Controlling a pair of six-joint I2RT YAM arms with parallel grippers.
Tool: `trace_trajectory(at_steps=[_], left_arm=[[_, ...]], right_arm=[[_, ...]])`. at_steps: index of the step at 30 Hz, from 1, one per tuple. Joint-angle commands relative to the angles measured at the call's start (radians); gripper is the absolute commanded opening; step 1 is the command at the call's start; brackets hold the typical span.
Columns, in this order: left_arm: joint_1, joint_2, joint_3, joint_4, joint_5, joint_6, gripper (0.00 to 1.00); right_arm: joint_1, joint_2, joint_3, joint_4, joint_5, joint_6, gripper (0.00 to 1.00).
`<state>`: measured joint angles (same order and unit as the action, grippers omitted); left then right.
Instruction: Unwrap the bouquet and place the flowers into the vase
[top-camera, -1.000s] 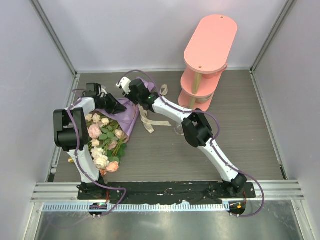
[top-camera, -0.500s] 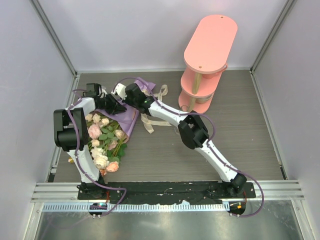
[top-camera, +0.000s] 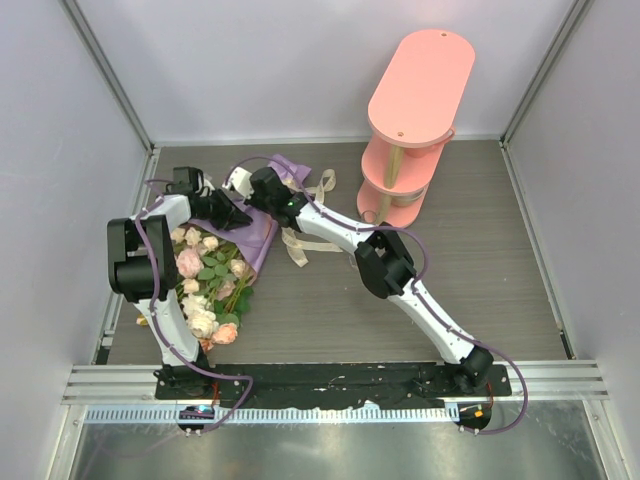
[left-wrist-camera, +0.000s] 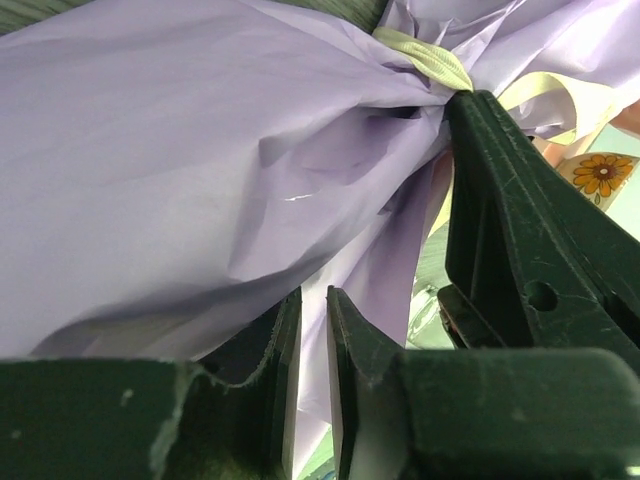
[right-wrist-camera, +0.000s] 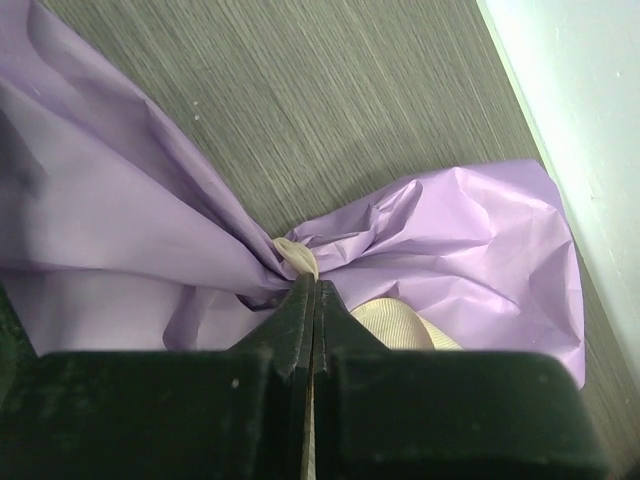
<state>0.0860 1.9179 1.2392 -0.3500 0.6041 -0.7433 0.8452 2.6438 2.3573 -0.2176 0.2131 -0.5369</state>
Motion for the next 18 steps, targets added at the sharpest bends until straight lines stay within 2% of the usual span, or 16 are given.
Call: trace_trajectory(at_steps=[1,7,18], left_arm=[[0.0,0.016,0.035,-0.032,-0.017,0.022,0.19],[0.0,0.027,0.042,-0.049,-0.03,0.025,0.17],[0.0,0.056,0.059,-0.079,-0.055,0.032,0.13]], right_arm=[[0.0,-0.007,0.056,0.064,0.035,-0.008,0.01],[-0.003,-0.015,0.063,0.147,0.123,0.011,0.01],[-0.012,-0.059,0.108,0.239,0.169,0.129,0.01]])
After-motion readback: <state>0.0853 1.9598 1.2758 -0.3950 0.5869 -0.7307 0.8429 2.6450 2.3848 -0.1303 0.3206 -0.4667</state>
